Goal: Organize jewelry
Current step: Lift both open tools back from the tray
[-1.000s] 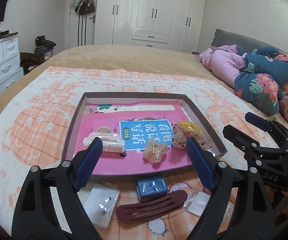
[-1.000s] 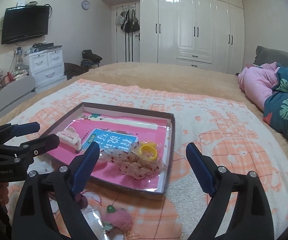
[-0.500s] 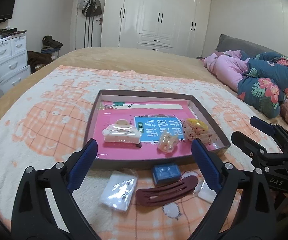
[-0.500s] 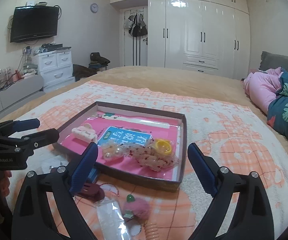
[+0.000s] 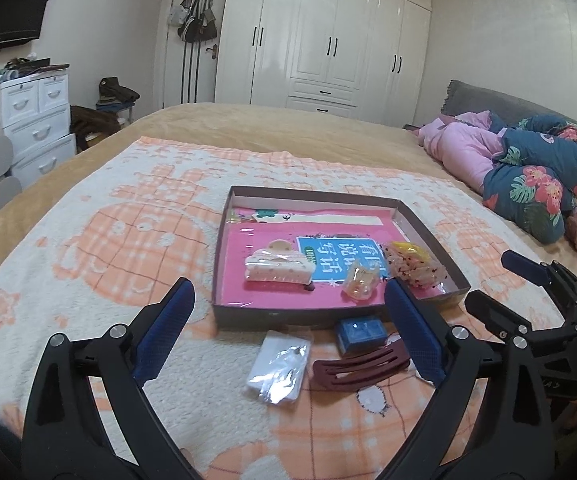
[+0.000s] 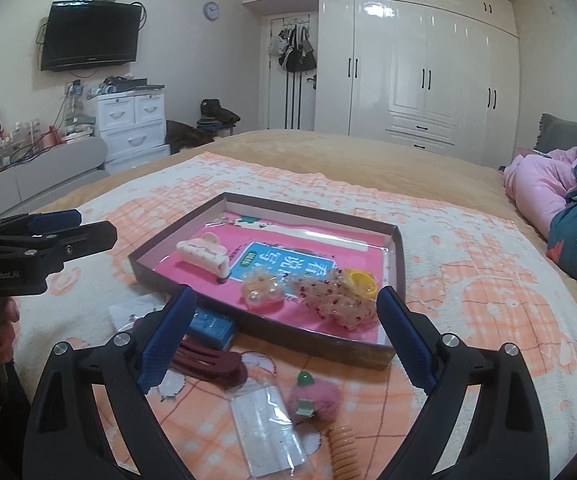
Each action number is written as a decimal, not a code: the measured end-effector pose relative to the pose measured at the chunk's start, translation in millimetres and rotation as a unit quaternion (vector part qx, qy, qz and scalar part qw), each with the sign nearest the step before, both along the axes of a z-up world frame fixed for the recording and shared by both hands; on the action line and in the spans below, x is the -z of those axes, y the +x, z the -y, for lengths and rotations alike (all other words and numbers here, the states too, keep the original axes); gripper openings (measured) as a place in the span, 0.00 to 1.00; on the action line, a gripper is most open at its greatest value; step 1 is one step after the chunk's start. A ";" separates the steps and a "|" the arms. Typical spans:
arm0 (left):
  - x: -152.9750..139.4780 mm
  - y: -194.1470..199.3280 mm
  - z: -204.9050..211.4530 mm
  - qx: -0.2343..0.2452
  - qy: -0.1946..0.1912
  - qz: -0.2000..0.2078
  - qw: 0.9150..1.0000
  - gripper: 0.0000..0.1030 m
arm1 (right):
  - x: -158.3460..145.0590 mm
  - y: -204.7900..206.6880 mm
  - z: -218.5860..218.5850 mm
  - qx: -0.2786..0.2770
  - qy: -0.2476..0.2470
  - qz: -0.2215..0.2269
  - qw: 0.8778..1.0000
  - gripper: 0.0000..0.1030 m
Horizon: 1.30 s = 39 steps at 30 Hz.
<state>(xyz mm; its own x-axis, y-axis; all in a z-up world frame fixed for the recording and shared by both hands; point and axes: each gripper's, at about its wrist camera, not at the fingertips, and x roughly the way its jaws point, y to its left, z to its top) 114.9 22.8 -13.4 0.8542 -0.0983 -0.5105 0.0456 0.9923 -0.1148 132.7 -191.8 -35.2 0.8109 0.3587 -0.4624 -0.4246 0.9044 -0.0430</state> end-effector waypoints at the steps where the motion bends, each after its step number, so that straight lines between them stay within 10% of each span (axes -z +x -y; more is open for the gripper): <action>1: 0.5 -1.2 -0.8 0.000 0.001 -0.001 1.000 0.85 | 0.2 -2.1 -0.7 -0.002 0.000 0.000 1.000 0.87; 39: 57.3 -14.2 12.5 0.048 0.011 -0.082 0.995 0.85 | 43.6 -44.4 11.9 0.010 -0.041 -0.080 0.996 0.87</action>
